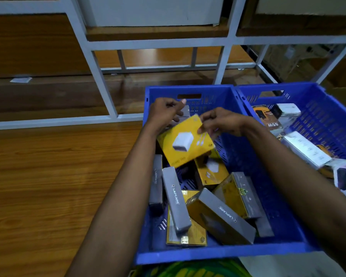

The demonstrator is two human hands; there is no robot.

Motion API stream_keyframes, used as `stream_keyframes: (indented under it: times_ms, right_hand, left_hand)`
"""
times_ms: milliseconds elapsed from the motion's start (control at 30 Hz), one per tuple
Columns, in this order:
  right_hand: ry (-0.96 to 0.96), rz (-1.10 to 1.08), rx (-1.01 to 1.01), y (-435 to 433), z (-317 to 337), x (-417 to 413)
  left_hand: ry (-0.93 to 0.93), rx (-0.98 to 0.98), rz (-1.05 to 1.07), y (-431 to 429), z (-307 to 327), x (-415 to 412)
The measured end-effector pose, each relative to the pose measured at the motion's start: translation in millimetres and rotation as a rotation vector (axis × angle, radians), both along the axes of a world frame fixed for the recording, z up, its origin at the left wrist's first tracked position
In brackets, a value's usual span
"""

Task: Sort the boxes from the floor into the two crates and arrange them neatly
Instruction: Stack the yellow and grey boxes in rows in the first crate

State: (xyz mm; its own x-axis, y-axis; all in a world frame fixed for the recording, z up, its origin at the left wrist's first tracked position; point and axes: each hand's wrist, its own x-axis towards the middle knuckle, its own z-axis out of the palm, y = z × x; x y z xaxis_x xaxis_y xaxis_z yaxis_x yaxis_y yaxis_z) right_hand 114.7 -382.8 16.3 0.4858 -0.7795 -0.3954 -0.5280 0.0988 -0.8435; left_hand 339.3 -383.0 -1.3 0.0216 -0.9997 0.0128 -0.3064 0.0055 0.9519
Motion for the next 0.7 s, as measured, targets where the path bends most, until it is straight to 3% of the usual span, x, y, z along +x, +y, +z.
stream_keyframes:
  times_ms: [100,233,333,467,533,633,700]
  right_hand:
    - [-0.288,-0.245,0.001,-6.9,-0.5,-3.0]
    - [-0.455,-0.480,-0.067,-6.3,0.6,6.1]
    - [-0.479,-0.534,-0.102,-2.7,1.2,14.0]
    - [-0.350,-0.530,-0.002,3.6,-2.1,17.2]
    - [-0.051,-0.371,0.125,8.9,-4.5,16.1]
    - [0.535,0.317,0.347,33.1,-12.7,29.7]
    - [0.558,0.521,0.263,46.4,-17.8,49.4]
  left_hand:
    - [0.067,-0.036,0.048,1.2,4.3,-0.2]
    - [0.263,0.208,-0.163,8.8,9.7,5.6]
    - [0.336,0.237,-0.186,9.6,10.5,7.2]
    - [0.531,0.144,-0.088,5.0,12.2,13.5]
    - [0.564,0.083,-0.042,3.8,13.8,16.6]
    - [0.580,0.018,0.015,1.6,13.0,19.6]
    - [0.572,-0.009,0.005,3.3,13.4,18.6]
